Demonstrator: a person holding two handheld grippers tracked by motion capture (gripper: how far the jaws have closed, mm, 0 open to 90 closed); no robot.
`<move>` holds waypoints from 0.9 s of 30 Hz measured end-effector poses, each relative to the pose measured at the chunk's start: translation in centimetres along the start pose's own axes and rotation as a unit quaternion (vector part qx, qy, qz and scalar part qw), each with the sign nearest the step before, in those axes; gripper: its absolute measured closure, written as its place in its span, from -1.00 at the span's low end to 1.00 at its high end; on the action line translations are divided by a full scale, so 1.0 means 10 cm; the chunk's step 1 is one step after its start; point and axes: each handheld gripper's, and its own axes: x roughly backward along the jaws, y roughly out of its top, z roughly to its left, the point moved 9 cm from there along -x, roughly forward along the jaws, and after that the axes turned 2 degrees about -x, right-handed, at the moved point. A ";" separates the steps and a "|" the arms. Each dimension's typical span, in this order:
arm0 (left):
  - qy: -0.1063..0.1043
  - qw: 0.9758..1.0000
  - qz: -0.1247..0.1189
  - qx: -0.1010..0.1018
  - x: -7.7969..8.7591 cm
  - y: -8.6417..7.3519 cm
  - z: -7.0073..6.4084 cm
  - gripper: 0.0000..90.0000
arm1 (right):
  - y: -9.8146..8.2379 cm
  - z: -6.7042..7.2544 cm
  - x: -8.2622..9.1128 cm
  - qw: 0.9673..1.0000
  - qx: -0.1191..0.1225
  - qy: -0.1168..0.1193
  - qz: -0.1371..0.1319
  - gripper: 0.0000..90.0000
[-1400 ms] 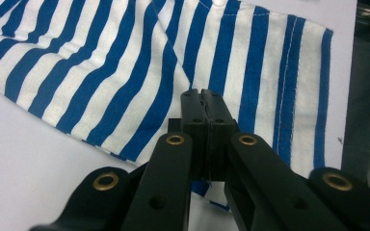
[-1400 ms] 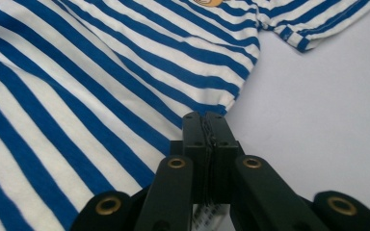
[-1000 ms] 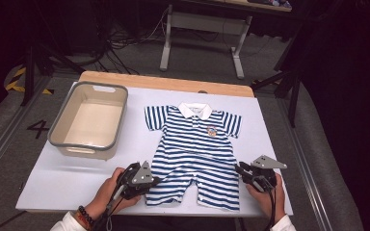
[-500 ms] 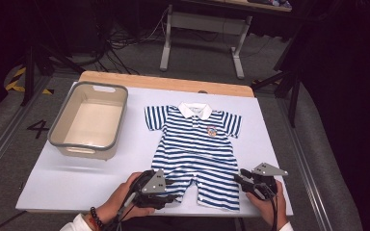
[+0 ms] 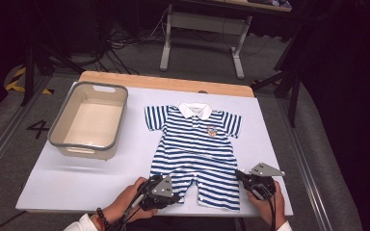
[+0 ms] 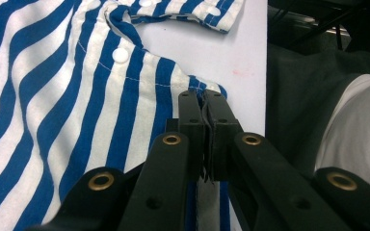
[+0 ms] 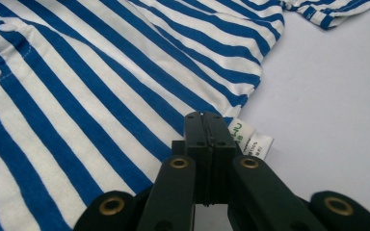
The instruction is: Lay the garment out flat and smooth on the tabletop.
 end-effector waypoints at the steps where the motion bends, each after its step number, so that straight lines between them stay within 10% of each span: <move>1: -0.001 1.000 -0.002 0.001 0.00 0.01 -0.01 0.96 | 0.00 0.00 0.00 1.000 0.001 -0.001 0.000 1.00; 10: -0.005 1.000 -0.009 -0.023 -0.10 0.12 -0.12 0.96 | 0.03 -0.11 0.07 1.000 -0.011 -0.022 -0.011 1.00; 18: -0.003 1.000 -0.011 -0.026 -0.10 0.11 -0.11 0.96 | 0.02 -0.02 -0.01 0.999 -0.041 0.007 -0.008 0.10; 22: -0.008 1.000 -0.013 -0.024 -0.10 0.11 -0.11 0.96 | 0.00 0.00 -0.06 1.000 -0.030 0.002 0.004 0.16; 27: -0.008 1.000 -0.012 -0.024 -0.12 0.11 -0.12 0.96 | 0.01 -0.01 -0.04 1.000 -0.017 -0.014 0.005 0.79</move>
